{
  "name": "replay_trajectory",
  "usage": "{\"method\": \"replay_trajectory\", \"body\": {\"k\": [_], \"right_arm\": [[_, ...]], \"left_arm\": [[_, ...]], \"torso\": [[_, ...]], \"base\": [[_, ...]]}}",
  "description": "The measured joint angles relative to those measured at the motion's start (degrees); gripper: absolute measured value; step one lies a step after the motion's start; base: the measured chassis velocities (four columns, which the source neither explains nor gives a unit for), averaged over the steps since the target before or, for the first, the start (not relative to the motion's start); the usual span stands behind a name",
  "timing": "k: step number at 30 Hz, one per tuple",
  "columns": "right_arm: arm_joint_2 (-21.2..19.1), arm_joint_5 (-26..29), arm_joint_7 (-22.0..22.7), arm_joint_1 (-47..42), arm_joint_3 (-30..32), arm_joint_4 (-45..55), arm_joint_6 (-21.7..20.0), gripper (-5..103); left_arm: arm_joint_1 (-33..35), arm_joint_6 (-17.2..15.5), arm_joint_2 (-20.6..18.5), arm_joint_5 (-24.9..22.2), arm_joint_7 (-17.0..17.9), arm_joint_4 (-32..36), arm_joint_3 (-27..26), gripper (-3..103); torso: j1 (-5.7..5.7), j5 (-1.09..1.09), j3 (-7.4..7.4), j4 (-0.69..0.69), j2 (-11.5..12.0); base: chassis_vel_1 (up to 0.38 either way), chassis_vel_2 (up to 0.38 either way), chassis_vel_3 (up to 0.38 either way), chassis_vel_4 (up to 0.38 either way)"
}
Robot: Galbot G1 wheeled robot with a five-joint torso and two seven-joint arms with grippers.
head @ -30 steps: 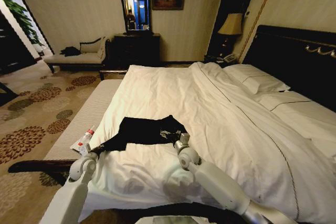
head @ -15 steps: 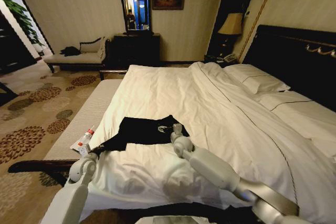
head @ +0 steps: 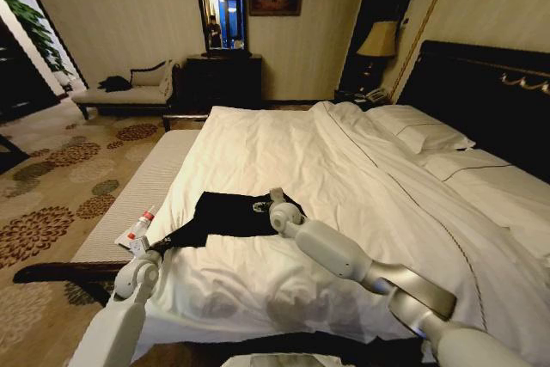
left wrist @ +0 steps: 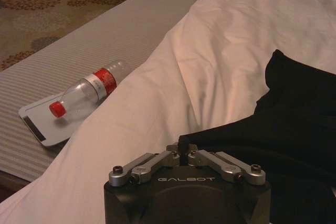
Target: Fold the clothes on the bed.
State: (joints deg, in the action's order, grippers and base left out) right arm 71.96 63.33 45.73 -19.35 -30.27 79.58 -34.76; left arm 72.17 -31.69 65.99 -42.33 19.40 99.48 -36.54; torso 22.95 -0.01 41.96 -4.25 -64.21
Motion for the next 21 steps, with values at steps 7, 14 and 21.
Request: {"method": "replay_trajectory", "body": {"k": [7, 14, 21], "right_arm": [[0.96, -0.23, 3.45, 0.65, -1.36, -1.23, -3.49, 103], [2.39, -1.79, 2.43, 1.01, -2.13, -3.31, -2.68, 79], [3.12, -1.79, 2.3, 0.4, -2.88, -3.88, -2.73, 50]], "left_arm": [[0.1, 0.07, -0.16, -0.04, 0.04, -0.46, 0.0, 2], [-0.29, 0.13, -0.56, -0.32, 0.09, -1.15, 0.11, 2], [-0.82, 0.16, -1.12, -0.85, 0.16, -1.85, 0.08, 2]], "torso": [[0.0, 0.0, 0.0, -0.01, 0.0], [0.0, 0.0, 0.0, -0.01, 0.0], [0.0, 0.0, 0.0, 0.0, 0.0]], "base": [[0.0, 0.0, 0.0, 0.0], [0.0, 0.0, 0.0, 0.0], [0.0, 0.0, 0.0, 0.0]]}}
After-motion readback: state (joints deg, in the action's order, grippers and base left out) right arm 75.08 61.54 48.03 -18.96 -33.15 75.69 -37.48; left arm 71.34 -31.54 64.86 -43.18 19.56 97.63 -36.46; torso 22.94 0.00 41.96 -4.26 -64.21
